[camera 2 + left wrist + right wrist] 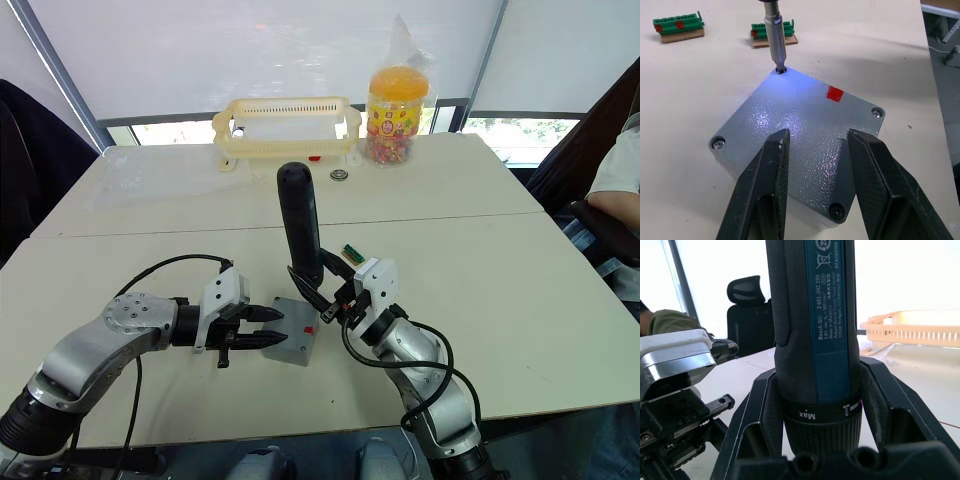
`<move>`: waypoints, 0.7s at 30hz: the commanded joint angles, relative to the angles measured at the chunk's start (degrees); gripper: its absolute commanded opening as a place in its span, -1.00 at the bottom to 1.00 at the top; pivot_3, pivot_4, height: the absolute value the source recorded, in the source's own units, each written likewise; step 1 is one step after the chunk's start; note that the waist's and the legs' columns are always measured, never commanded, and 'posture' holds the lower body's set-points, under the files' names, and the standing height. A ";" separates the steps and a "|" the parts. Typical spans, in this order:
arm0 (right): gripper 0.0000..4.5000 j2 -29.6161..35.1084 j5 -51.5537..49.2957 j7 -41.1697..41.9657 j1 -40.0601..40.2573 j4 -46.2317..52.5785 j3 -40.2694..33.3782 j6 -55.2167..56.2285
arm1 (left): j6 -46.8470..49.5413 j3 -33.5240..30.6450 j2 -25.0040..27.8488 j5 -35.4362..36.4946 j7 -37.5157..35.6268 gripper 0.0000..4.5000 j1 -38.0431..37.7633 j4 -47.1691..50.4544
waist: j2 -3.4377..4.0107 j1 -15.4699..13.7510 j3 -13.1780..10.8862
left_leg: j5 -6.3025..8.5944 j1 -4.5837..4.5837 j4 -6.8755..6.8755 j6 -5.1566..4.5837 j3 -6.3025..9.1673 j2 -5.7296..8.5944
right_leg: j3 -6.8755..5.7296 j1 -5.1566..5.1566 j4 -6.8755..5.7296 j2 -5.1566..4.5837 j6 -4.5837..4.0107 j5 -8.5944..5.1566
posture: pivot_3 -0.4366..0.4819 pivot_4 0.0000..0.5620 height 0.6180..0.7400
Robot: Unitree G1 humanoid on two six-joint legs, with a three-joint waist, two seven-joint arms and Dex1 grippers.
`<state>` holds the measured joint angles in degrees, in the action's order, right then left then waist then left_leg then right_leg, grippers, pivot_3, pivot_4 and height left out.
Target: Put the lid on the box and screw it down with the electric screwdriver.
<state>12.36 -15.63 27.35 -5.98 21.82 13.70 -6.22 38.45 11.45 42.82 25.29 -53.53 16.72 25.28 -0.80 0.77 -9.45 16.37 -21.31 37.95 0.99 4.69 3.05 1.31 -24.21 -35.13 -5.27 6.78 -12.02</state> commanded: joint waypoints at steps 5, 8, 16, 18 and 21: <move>-0.21 1.31 -1.62 -0.89 -2.79 1.51 -2.49 -7.17 | 0.62 1.46 0.79 -1.20 -0.82 -0.19 -0.19 -0.48 | 0.02 0.01 -0.02 | 0.00 -0.01 0.00 0.00 0.00 0.00 | 0.00 0.00 0.01 -0.01 0.00 -0.01 | -0.05 -0.47 1.00; -0.21 1.03 -9.07 -2.56 -8.67 8.45 -5.85 -15.31 | 0.64 1.78 0.87 -1.33 -1.59 -0.19 -0.22 -0.86 | 0.06 -0.07 -0.08 | 0.00 -0.05 0.00 0.00 0.02 0.00 | -0.01 -0.04 0.01 -0.02 0.00 -0.01 | -0.05 -0.47 1.00; -0.21 7.03 -40.16 -13.33 -26.69 12.99 -24.37 -38.54 | 1.40 -0.58 -0.77 0.39 -0.84 -0.19 0.00 -1.41 | 0.33 -0.07 -0.55 | 0.02 -0.18 -0.09 -0.04 0.05 0.06 | -0.06 -0.17 0.04 -0.12 0.02 -0.01 | -0.05 -0.47 1.00; -0.21 11.21 -50.22 -18.23 -30.92 8.46 -29.59 -44.47 | 2.66 -2.44 -1.71 2.18 0.16 -0.19 0.42 -1.15 | 0.35 -0.09 -0.64 | 0.02 -0.18 -0.11 -0.04 0.05 0.06 | -0.06 -0.17 0.05 -0.15 0.02 -0.01 | -0.05 -0.47 1.00; -0.21 21.50 -65.61 -21.99 -33.47 -1.09 -34.55 -53.37 | 6.14 -6.67 -2.52 6.47 1.16 -0.19 3.09 0.04 | 0.23 -0.40 -0.87 | 0.02 -0.22 -0.09 -0.05 0.06 0.11 | -0.09 -0.16 0.06 -0.23 0.01 -0.02 | -0.05 -0.47 1.00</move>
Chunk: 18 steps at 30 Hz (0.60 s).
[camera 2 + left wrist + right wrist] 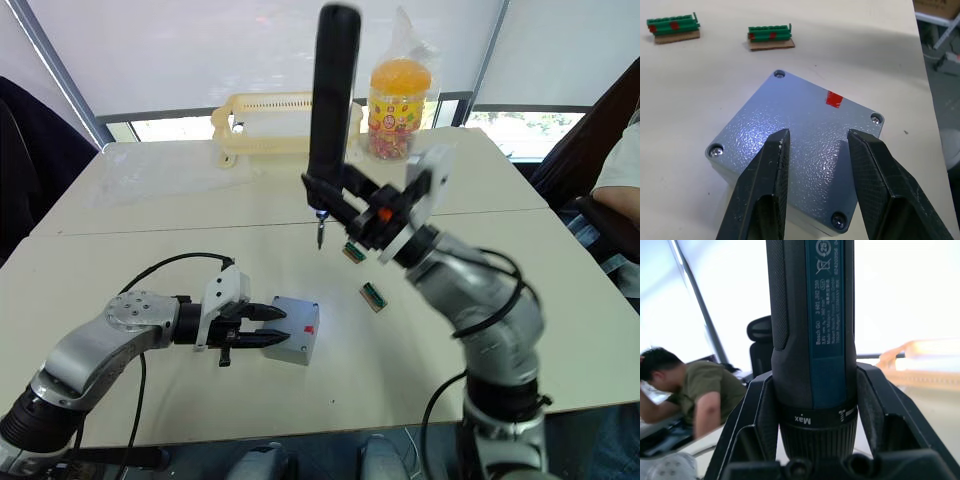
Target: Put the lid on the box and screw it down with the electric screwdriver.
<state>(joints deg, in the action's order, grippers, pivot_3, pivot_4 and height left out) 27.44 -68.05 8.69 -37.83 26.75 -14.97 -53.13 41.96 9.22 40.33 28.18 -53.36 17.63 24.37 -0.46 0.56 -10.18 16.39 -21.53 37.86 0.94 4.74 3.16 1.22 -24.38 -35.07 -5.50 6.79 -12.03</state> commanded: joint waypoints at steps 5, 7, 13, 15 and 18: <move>-0.21 23.90 -24.95 -2.92 0.78 -16.43 -2.22 -21.06 | 5.38 -5.72 4.30 7.70 -4.11 -0.19 9.30 3.81 | -0.15 0.15 -0.78 | 0.01 -0.42 0.03 -0.04 0.00 0.02 | -0.12 -0.26 0.12 -0.02 0.01 0.01 | -0.05 -0.47 1.00; -0.21 30.32 -23.95 -5.05 2.84 -19.04 0.53 -26.58 | 6.10 -5.84 7.36 9.75 -7.17 -0.19 10.15 5.80 | -0.11 0.47 -0.78 | 0.07 -0.61 0.04 -0.16 -0.06 0.01 | -0.13 -0.47 0.10 -0.03 0.03 0.03 | -0.05 -0.47 1.00; -0.21 39.79 -29.38 -12.73 12.02 -26.31 0.88 -31.28 | 7.87 -5.23 8.85 13.71 -6.54 -0.19 9.99 12.95 | -0.09 0.02 -0.83 | 0.18 -1.08 0.12 -0.35 -0.25 0.04 | -0.01 -0.94 0.14 -0.09 0.24 0.11 | -0.05 -0.47 1.00; -0.21 40.49 -32.23 -15.66 14.60 -27.59 1.48 -30.08 | 7.36 -4.01 8.47 12.23 -5.04 -0.19 9.83 13.74 | -0.12 0.03 -0.85 | 0.18 -1.06 0.16 -0.35 -0.26 0.05 | -0.01 -0.90 0.15 -0.09 0.23 0.11 | -0.05 -0.47 1.00; -0.21 39.45 -35.35 -21.51 16.91 -29.82 3.86 -27.69 | 4.31 -0.80 7.88 7.48 -3.07 -0.19 8.02 13.08 | -0.13 0.25 -0.85 | 0.18 -0.87 0.21 -0.35 -0.37 0.04 | 0.06 -0.71 0.16 -0.07 0.08 0.02 | -0.05 -0.47 1.00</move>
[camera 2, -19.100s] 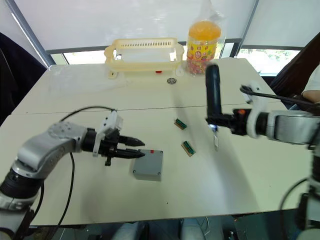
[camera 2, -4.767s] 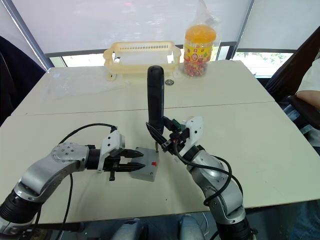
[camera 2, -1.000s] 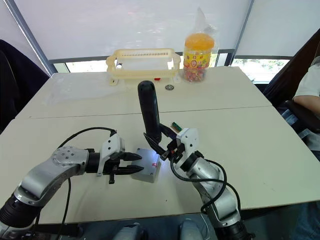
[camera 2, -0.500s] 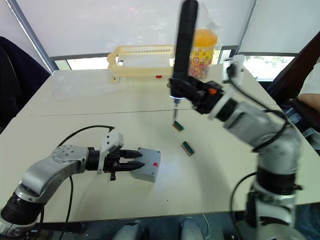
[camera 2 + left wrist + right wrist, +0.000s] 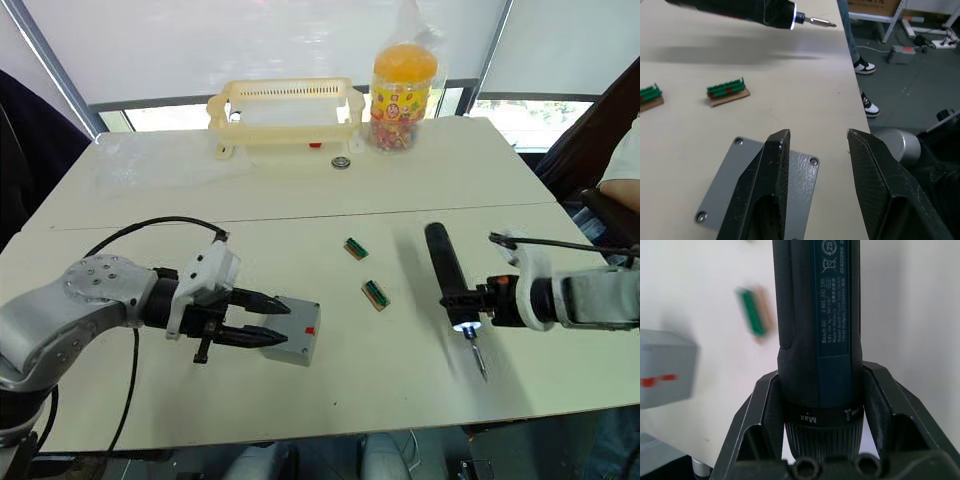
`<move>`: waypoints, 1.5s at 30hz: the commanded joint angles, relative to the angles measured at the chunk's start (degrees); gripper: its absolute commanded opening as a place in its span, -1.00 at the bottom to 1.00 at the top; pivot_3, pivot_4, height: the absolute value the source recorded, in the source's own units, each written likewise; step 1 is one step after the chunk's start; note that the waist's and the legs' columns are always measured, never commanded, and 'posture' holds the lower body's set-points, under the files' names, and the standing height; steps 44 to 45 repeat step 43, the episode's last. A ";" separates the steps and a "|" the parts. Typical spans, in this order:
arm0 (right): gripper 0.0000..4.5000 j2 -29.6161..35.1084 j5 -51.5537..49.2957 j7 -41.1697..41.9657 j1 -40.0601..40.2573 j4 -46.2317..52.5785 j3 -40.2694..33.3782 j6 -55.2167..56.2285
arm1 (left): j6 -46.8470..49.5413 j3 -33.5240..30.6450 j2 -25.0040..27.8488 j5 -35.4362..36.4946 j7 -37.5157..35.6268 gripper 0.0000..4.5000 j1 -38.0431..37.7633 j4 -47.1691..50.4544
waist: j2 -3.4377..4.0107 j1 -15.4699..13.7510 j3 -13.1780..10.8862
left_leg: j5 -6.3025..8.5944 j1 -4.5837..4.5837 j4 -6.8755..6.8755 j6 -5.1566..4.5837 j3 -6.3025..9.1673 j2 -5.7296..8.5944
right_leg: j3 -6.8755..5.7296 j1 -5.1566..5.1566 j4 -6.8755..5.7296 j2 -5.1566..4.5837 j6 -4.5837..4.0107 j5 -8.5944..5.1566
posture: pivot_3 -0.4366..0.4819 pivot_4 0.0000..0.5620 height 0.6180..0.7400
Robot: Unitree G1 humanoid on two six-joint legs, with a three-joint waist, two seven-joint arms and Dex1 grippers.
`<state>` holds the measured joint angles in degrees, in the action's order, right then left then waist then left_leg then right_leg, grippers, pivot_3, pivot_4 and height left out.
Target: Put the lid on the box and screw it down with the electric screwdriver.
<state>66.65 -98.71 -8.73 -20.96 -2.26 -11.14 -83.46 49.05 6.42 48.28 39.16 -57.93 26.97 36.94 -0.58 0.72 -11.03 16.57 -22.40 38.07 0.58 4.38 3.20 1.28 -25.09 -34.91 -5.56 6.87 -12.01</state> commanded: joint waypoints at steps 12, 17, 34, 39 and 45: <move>-0.21 -2.78 1.68 -7.53 -2.19 -4.82 4.31 4.53 | -3.15 0.87 -2.33 -2.60 3.60 -0.19 -4.10 -0.04 | -0.02 -0.10 0.00 | -0.01 0.02 0.09 0.00 -0.16 -0.02 | 0.04 0.08 0.00 0.08 0.13 0.07 | -0.05 -0.47 1.00; 0.63 -4.61 8.08 -4.99 -2.68 -2.61 3.66 4.98 | -2.10 -3.40 -1.99 -0.29 4.52 -0.19 -4.42 -2.50 | -0.06 -0.01 0.02 | -0.01 0.06 0.10 0.00 -0.13 -0.03 | 0.02 0.12 0.00 0.11 0.14 0.07 | -0.05 -0.47 1.00; 0.99 -23.33 45.31 40.40 30.56 33.68 -4.91 52.54 | 5.37 -31.85 -3.00 9.26 11.59 -0.19 -31.80 -9.59 | -0.06 -0.40 0.05 | 0.09 0.05 -0.03 -0.08 0.29 0.01 | -0.08 0.08 -0.10 0.01 0.35 -0.03 | -0.05 -0.47 1.00; 0.99 -28.94 53.20 40.46 33.24 34.38 1.08 55.66 | 3.72 -30.88 -5.66 8.53 12.94 -0.19 -34.71 -10.87 | -0.15 -0.29 0.08 | 0.01 0.64 0.14 0.10 0.16 0.02 | 0.04 0.70 0.09 -0.05 -0.01 -0.05 | -0.05 -0.47 1.00; 0.99 -29.96 54.02 41.24 32.56 32.90 2.06 53.95 | 2.31 -29.31 -6.48 7.64 12.18 -0.19 -35.56 -11.80 | -0.08 -0.20 0.11 | 0.06 0.96 -0.03 0.17 0.30 -0.14 | -0.11 1.14 0.44 0.02 0.06 -0.11 | -0.05 -0.47 1.00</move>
